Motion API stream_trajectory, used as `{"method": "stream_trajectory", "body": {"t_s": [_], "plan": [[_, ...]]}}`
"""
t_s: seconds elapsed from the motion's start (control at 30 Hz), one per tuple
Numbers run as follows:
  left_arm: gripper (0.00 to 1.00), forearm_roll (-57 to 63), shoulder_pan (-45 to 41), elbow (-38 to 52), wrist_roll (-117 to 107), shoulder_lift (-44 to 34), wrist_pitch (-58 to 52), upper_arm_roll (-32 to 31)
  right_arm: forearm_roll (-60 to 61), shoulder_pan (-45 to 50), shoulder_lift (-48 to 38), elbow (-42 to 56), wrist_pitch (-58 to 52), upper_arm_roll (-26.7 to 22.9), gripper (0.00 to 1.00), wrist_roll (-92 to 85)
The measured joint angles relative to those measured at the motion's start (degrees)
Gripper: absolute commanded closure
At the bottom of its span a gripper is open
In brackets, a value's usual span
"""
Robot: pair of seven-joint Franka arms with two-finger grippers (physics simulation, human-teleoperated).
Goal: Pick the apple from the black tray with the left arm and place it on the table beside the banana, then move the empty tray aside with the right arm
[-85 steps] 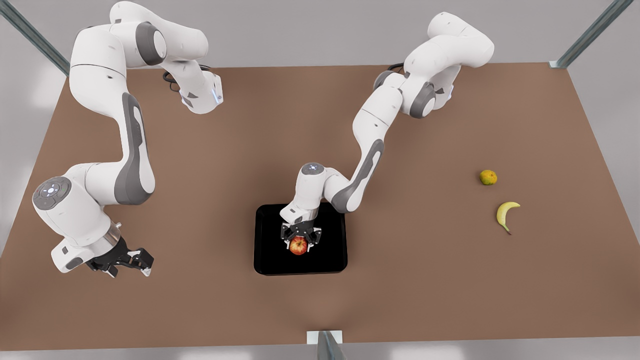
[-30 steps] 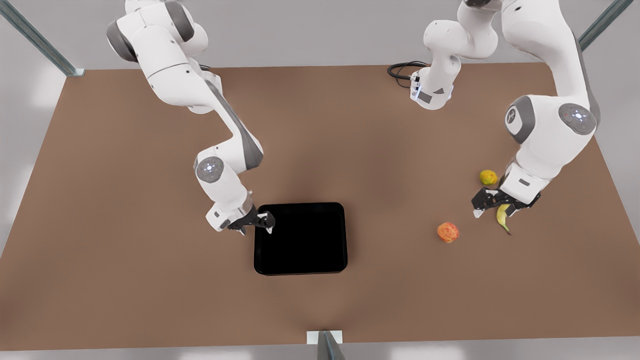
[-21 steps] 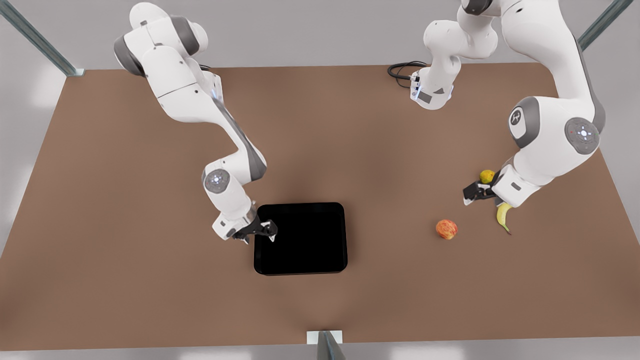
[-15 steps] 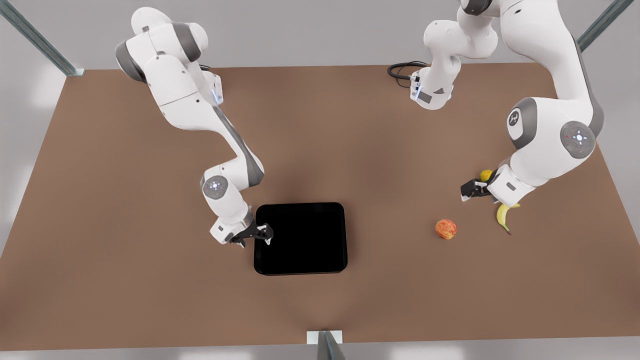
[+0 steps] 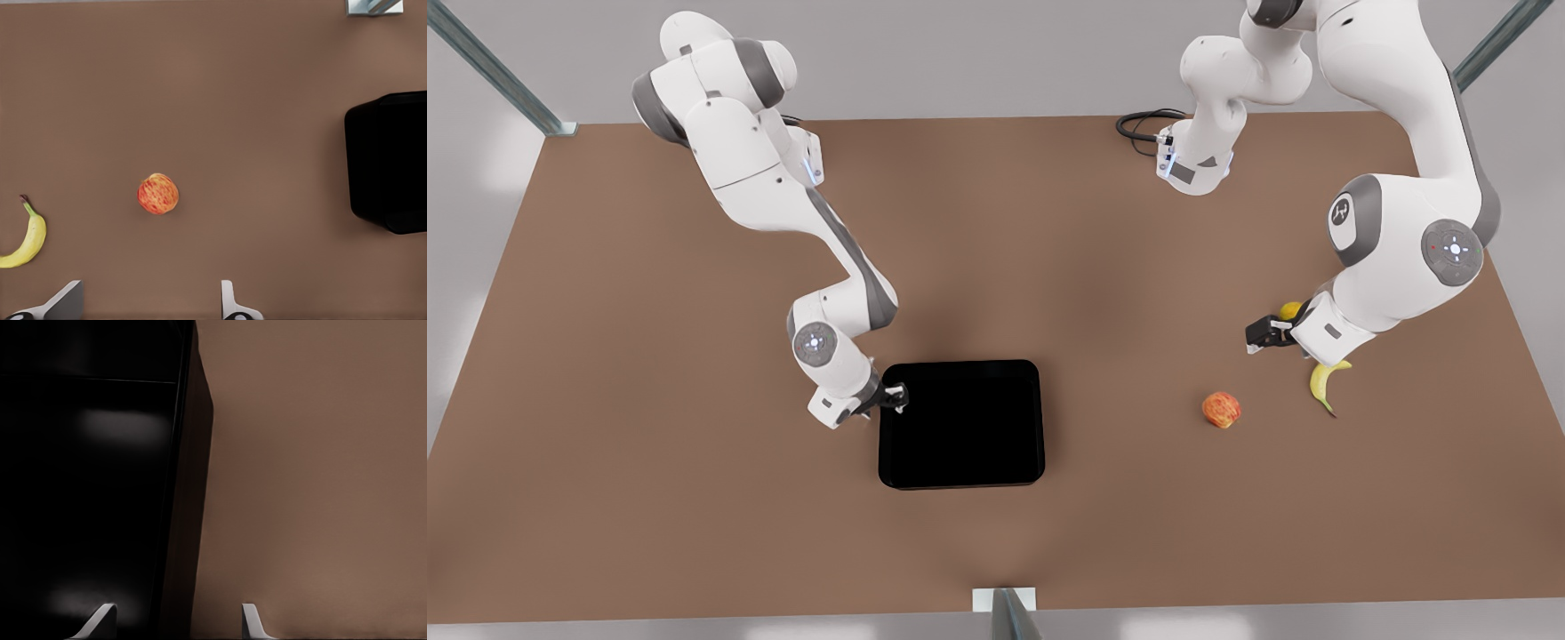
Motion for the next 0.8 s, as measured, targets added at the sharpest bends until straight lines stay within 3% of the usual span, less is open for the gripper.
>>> {"method": "stream_trajectory", "body": {"t_s": [0.1, 0.3, 0.43, 0.67, 0.8], "plan": [[0.0, 0.0, 0.0, 0.0, 0.1, 0.0, 0.0, 0.0, 1.4, 0.0, 0.0, 0.3, -2.7, 0.0, 0.48, -0.7], [0.0, 0.0, 0.0, -0.1, -0.1, 0.0, -0.1, 0.0, 2.4, 0.0, -0.2, 1.4, -7.1, 0.0, 0.74, -1.9], [0.0, 0.0, 0.0, -0.2, -0.1, 0.0, -0.1, 0.0, 2.6, 0.0, -0.9, 1.7, -9.2, 0.0, 0.81, -2.6], [0.0, 0.0, 0.0, -0.2, -0.2, 0.0, -0.1, 0.0, 2.7, 0.0, -6.8, 3.4, -16.1, -0.8, 0.82, -3.8], [0.0, 0.0, -0.1, -0.1, -0.3, 0.0, -0.1, -0.1, 2.5, -0.1, -9.9, 3.5, -21.2, -4.3, 0.82, -5.4]]}}
